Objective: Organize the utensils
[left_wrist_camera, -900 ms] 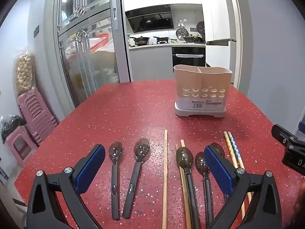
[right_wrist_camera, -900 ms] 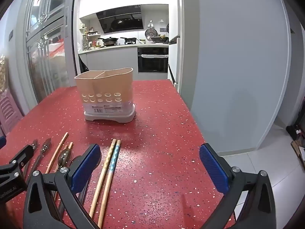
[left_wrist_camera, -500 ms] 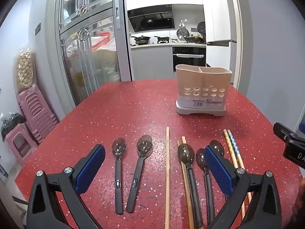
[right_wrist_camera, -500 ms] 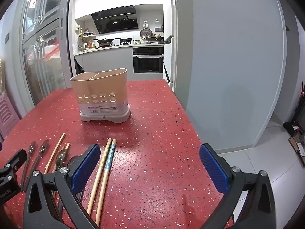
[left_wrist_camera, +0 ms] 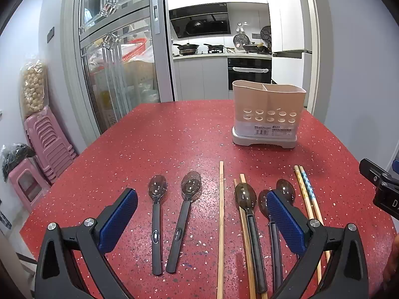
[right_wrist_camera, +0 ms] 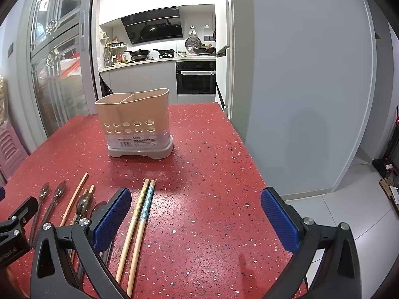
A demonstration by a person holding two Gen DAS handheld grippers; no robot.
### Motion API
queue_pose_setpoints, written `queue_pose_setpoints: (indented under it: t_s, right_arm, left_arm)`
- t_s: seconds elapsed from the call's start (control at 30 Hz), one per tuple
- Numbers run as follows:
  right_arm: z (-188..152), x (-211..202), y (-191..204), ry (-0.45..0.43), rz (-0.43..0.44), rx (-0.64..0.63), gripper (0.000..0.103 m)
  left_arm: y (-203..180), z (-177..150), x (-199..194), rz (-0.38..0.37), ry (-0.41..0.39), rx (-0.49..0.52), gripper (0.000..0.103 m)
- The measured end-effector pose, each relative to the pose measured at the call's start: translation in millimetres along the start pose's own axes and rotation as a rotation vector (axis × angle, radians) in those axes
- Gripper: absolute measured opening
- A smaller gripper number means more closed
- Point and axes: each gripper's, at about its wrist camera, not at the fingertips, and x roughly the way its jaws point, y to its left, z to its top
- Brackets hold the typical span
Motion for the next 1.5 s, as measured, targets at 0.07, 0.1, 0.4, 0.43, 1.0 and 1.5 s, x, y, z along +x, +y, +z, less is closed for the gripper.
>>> queue_pose_setpoints:
  t_s: [0.07, 0.1, 0.4, 0.43, 1.0, 1.5]
  right_arm:
    - [0.0, -0.2, 0.3, 0.001, 0.002, 0.0, 0.103]
    - [0.1, -0.1, 1.0, 0.002, 0.001, 0.0, 0.103]
    - [-0.1, 0.1, 4.2, 0.001, 0.006, -0.007, 0.103]
    - [-0.4, -0.7, 3.7, 0.0, 0.006, -0.005, 0.103]
    - [-2.0, -0.2, 4.3, 0.008, 0.013, -0.007, 0.103]
    - [-4.6, 0.0, 6.4, 0.014, 0.017, -0.01, 0.103]
  left_arm:
    - [-0.3, 0.5, 0.4, 0.0, -0.001, -0.002, 0.103]
    - [-0.5, 0.1, 0.5, 0.0, -0.001, -0.003, 0.103]
    - [-1.8, 0.1, 1.3, -0.004, 0.001, -0.005, 0.103]
    - [-1.6, -0.3, 1.0, -0.004, 0.001, -0.005, 0.103]
    - [-1.2, -0.5, 0.0, -0.006, 0.002, -0.006, 0.103]
    - [-3.6, -3.1, 1.2, -0.003, 0.007, -0.011, 0.103]
